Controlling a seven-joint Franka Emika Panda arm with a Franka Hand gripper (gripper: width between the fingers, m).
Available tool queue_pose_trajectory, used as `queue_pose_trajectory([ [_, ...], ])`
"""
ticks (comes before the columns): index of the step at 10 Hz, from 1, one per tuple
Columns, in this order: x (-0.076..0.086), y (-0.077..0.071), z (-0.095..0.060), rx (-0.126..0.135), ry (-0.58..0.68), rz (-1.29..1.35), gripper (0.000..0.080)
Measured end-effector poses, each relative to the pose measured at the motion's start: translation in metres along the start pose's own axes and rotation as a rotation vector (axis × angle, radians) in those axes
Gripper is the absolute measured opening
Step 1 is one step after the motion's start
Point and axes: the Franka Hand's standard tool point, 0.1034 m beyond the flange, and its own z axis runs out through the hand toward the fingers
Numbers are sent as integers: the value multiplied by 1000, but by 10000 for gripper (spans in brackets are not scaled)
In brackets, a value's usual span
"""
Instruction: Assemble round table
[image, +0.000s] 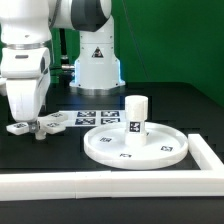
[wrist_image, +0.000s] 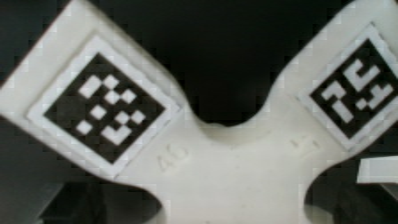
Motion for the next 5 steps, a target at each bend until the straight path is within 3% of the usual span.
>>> queue_pose_trajectory([
  [4,-1,-2,2,4,1,5,634],
  [5,-1,-2,1,3,1,6,461],
])
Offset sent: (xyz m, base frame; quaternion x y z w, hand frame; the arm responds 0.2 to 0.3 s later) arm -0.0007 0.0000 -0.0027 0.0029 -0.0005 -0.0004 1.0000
